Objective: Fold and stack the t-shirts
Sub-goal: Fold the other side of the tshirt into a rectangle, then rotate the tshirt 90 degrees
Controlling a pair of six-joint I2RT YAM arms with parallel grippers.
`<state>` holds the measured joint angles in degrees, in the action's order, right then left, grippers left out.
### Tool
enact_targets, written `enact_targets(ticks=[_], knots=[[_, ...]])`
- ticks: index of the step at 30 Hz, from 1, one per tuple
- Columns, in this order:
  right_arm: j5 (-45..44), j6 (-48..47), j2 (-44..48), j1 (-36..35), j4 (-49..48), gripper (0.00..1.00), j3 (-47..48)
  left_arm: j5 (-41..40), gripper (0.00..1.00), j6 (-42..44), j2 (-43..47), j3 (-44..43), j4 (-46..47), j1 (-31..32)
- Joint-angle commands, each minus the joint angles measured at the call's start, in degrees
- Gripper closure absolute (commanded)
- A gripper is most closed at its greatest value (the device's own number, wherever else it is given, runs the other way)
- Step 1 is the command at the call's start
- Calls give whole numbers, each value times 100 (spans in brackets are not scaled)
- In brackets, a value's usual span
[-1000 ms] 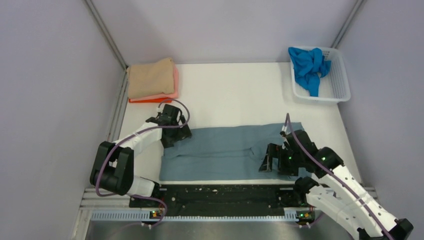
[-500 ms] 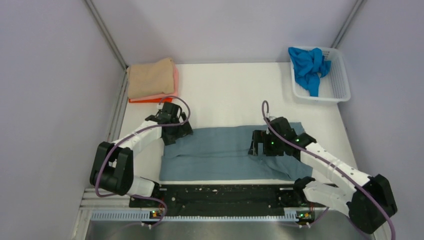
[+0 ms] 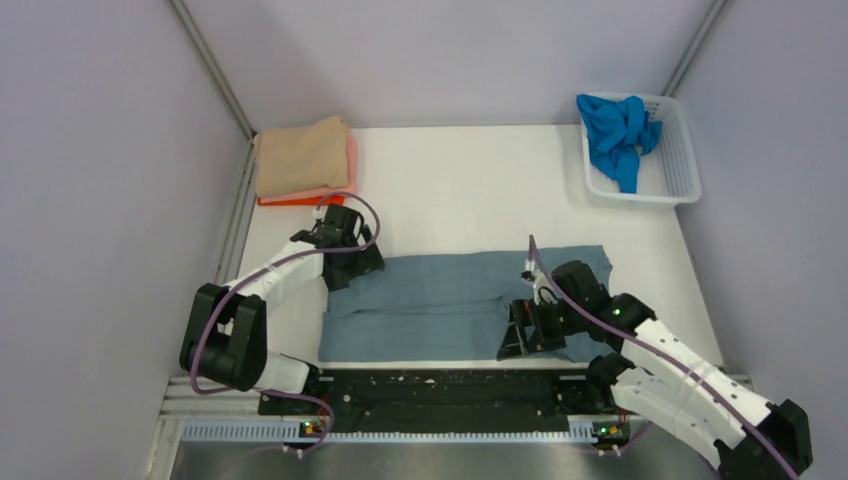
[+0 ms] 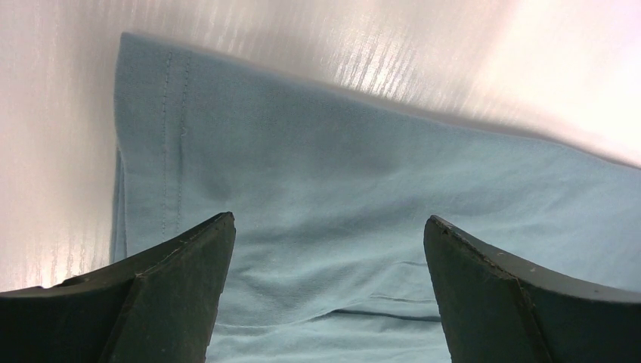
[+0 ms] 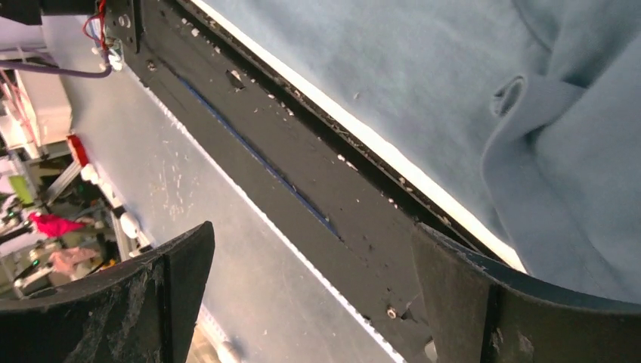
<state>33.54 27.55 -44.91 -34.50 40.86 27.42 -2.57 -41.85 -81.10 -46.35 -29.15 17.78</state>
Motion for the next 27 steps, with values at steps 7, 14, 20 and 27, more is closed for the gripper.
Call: enact_targets(ticks=[7,14,20,27], knots=[[-3265,709,191,19,-427,1,771,466,1,107,-184,-418,256,-3],[-2637,1427,-1615,1643,-2647,1,266,631,1,79,-638,-277,434,-3],[-2626,1703,-3847,1952,-4195,1,795,409,1,-330,-437,524,486,4],[-2482,1331,-6810,1994,-4143,1,3694,323,1,-1119,386,1193,140,383]])
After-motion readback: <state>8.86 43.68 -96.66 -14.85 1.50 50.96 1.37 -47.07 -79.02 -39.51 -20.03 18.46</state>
